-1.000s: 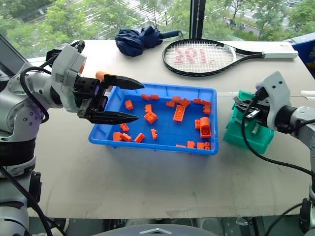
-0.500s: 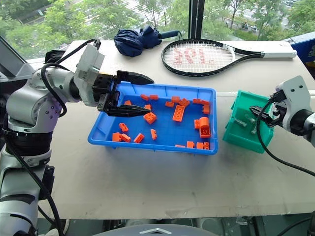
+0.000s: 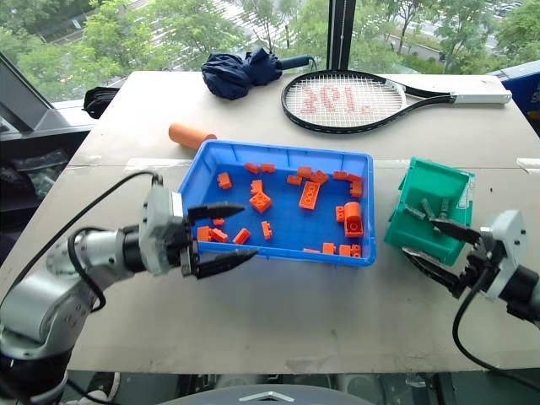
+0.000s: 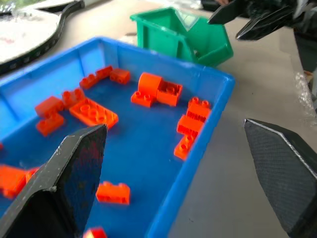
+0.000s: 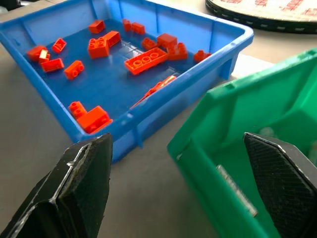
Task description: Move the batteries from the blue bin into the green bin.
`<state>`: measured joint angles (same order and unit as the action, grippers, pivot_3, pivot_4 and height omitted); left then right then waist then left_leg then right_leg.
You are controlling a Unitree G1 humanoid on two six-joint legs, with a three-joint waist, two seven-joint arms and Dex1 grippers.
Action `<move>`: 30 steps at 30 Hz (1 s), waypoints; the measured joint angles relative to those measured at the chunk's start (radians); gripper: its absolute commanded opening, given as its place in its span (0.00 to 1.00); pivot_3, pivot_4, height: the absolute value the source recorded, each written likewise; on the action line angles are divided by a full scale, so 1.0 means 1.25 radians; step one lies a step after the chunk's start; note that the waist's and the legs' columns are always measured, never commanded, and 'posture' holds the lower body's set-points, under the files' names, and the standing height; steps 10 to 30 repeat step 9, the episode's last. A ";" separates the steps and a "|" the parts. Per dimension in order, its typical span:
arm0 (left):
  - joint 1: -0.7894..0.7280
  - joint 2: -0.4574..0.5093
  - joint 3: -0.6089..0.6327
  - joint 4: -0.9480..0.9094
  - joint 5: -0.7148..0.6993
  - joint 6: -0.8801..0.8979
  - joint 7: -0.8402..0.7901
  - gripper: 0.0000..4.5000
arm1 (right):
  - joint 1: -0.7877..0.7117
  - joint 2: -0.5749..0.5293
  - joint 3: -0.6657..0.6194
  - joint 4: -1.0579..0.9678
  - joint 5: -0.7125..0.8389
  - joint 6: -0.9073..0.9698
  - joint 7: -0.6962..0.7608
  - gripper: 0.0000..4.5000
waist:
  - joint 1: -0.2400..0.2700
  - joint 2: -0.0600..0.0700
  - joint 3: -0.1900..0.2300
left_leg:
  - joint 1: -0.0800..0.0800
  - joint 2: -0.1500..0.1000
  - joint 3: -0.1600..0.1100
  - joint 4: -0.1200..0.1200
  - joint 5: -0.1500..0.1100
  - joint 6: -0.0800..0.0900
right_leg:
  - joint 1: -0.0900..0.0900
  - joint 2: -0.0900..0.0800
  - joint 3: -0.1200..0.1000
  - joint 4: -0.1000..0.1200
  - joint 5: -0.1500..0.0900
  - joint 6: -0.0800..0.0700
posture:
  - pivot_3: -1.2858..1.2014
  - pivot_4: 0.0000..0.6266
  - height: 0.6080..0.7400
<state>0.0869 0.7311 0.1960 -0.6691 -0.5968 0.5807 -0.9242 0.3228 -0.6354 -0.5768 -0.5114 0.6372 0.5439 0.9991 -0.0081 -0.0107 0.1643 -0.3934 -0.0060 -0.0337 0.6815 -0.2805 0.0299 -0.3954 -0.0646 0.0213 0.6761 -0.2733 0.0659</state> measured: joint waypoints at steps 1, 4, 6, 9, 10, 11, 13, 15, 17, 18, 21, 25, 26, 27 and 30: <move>0.063 -0.018 0.014 -0.008 0.020 -0.026 0.014 1.00 | 0.036 0.019 -0.003 -0.005 0.000 -0.020 0.002 0.97 | 0.000 0.001 0.000 | 0.000 0.000 0.000 0.000 0.000 0.000 | 0.000 0.000 0.000 0.000 0.000 0.000 | 0.52 0.24 1.00; 0.204 -0.053 0.035 -0.015 0.053 -0.091 0.026 1.00 | 0.142 0.025 0.004 -0.019 -0.021 -0.090 0.050 0.97 | 0.003 0.002 -0.001 | 0.001 0.000 0.000 0.000 0.000 0.000 | 0.001 -0.001 0.000 0.000 0.000 0.000 | 0.52 0.24 1.00; 0.271 -0.077 0.037 -0.012 0.074 -0.143 0.024 1.00 | 0.183 0.031 0.015 -0.005 -0.051 -0.150 0.076 0.97 | 0.006 0.001 -0.001 | 0.001 0.000 0.000 0.000 0.000 0.000 | 0.002 -0.001 0.000 -0.003 -0.001 -0.001 | 0.52 0.24 1.00; 0.292 -0.092 0.029 0.024 0.110 -0.221 0.020 1.00 | 0.181 0.037 0.029 0.058 -0.092 -0.240 0.092 0.97 | 0.009 0.002 -0.002 | 0.005 0.000 0.001 0.000 0.000 0.000 | 0.007 -0.001 0.000 -0.006 -0.001 -0.004 | 0.52 0.24 1.00; 0.292 -0.092 0.029 0.024 0.110 -0.221 0.020 1.00 | 0.181 0.037 0.029 0.058 -0.092 -0.240 0.092 0.97 | 0.009 0.002 -0.002 | 0.005 0.000 0.001 0.000 0.000 0.000 | 0.007 -0.001 0.000 -0.006 -0.001 -0.004 | 0.52 0.24 1.00; 0.292 -0.092 0.029 0.024 0.110 -0.221 0.020 1.00 | 0.181 0.037 0.029 0.058 -0.092 -0.240 0.092 0.97 | 0.009 0.002 -0.002 | 0.005 0.000 0.001 0.000 0.000 0.000 | 0.007 -0.001 0.000 -0.006 -0.001 -0.004 | 0.52 0.24 1.00; 0.292 -0.092 0.029 0.024 0.110 -0.221 0.020 1.00 | 0.181 0.037 0.029 0.058 -0.092 -0.240 0.092 0.97 | 0.009 0.002 -0.002 | 0.005 0.000 0.001 0.000 0.000 0.000 | 0.007 -0.001 0.000 -0.006 -0.001 -0.004 | 0.52 0.24 1.00; 0.292 -0.092 0.029 0.024 0.110 -0.221 0.020 1.00 | 0.181 0.037 0.029 0.058 -0.092 -0.240 0.092 0.97 | 0.009 0.002 -0.002 | 0.005 0.000 0.001 0.000 0.000 0.000 | 0.007 -0.001 0.000 -0.006 -0.001 -0.004 | 0.52 0.24 1.00; 0.292 -0.092 0.029 0.024 0.110 -0.221 0.020 1.00 | 0.181 0.037 0.029 0.058 -0.092 -0.240 0.092 0.97 | 0.009 0.002 -0.002 | 0.005 0.000 0.001 0.000 0.000 0.000 | 0.007 -0.001 0.000 -0.006 -0.001 -0.004 | 0.52 0.24 1.00; 0.292 -0.092 0.029 0.024 0.110 -0.221 0.020 1.00 | 0.181 0.037 0.029 0.058 -0.092 -0.240 0.092 0.97 | 0.009 0.002 -0.002 | 0.005 0.000 0.001 0.000 0.000 0.000 | 0.007 -0.001 0.000 -0.006 -0.001 -0.004 | 0.52 0.24 1.00; 0.292 -0.092 0.029 0.024 0.110 -0.221 0.020 1.00 | 0.181 0.037 0.029 0.058 -0.092 -0.240 0.092 0.97 | 0.009 0.002 -0.002 | 0.005 0.000 0.001 0.000 0.000 0.000 | 0.007 -0.001 0.000 -0.006 -0.001 -0.004 | 0.52 0.24 1.00; 0.292 -0.092 0.029 0.024 0.110 -0.221 0.020 1.00 | 0.181 0.037 0.029 0.058 -0.092 -0.240 0.092 0.97 | 0.009 0.002 -0.002 | 0.005 0.000 0.001 0.000 0.000 0.000 | 0.007 -0.001 0.000 -0.006 -0.001 -0.004 | 0.52 0.24 1.00; 0.292 -0.092 0.029 0.024 0.110 -0.221 0.020 1.00 | 0.181 0.037 0.029 0.058 -0.092 -0.240 0.092 0.97 | 0.009 0.002 -0.002 | 0.005 0.000 0.001 0.000 0.000 0.000 | 0.007 -0.001 0.000 -0.006 -0.001 -0.004 | 0.52 0.24 1.00; 0.292 -0.092 0.029 0.024 0.110 -0.221 0.020 1.00 | 0.181 0.037 0.029 0.058 -0.092 -0.240 0.092 0.97 | 0.009 0.002 -0.002 | 0.005 0.000 0.001 0.000 0.000 0.000 | 0.007 -0.001 0.000 -0.006 -0.001 -0.004 | 0.52 0.24 1.00; 0.292 -0.092 0.029 0.024 0.110 -0.221 0.020 1.00 | 0.181 0.037 0.029 0.058 -0.092 -0.240 0.092 0.97 | 0.009 0.002 -0.002 | 0.005 0.000 0.001 0.000 0.000 0.000 | 0.007 -0.001 0.000 -0.006 -0.001 -0.004 | 0.52 0.24 1.00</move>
